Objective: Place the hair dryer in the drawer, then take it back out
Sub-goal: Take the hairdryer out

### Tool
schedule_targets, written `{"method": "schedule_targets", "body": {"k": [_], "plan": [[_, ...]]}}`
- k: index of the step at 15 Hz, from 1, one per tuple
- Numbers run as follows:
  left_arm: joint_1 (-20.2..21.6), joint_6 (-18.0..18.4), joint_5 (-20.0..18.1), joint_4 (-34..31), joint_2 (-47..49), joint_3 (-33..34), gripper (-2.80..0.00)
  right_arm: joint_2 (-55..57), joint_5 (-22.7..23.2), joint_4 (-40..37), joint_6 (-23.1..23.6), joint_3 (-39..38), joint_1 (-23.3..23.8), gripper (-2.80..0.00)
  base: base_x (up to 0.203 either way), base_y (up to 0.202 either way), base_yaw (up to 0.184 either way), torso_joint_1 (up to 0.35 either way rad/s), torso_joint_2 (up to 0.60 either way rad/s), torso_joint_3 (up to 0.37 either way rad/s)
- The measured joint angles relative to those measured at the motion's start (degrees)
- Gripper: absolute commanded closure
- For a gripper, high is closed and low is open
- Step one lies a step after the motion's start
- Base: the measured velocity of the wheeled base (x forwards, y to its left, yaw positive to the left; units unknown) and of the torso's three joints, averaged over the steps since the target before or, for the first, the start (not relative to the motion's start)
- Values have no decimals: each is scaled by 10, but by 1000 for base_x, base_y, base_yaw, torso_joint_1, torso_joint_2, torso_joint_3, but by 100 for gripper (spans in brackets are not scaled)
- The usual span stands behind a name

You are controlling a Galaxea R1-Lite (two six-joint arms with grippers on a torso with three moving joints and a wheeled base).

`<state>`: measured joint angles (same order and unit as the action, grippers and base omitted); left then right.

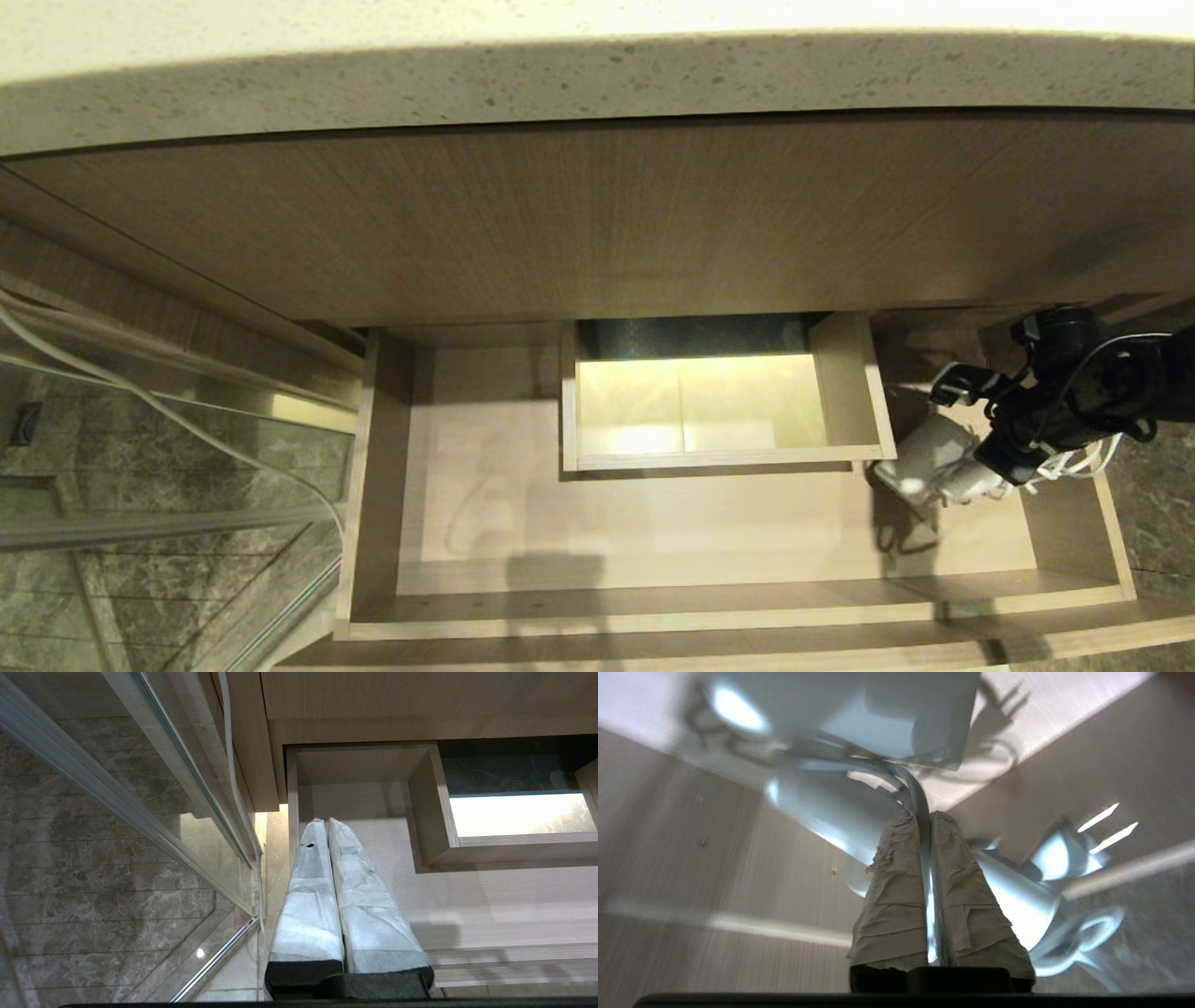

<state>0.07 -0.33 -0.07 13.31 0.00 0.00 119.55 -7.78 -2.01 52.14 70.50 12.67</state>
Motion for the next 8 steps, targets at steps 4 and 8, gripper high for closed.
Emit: {"method": "schedule_targets", "body": {"k": [4, 8], "plan": [[0, -1, 0, 0, 0, 0, 0, -37, 0, 2, 4, -22, 0, 0, 0, 0, 0, 0, 0, 0], [0, 0, 0, 0, 0, 0, 0, -75, 0, 6, 16, -56, 0, 0, 0, 0, 0, 0, 0, 0]]}}
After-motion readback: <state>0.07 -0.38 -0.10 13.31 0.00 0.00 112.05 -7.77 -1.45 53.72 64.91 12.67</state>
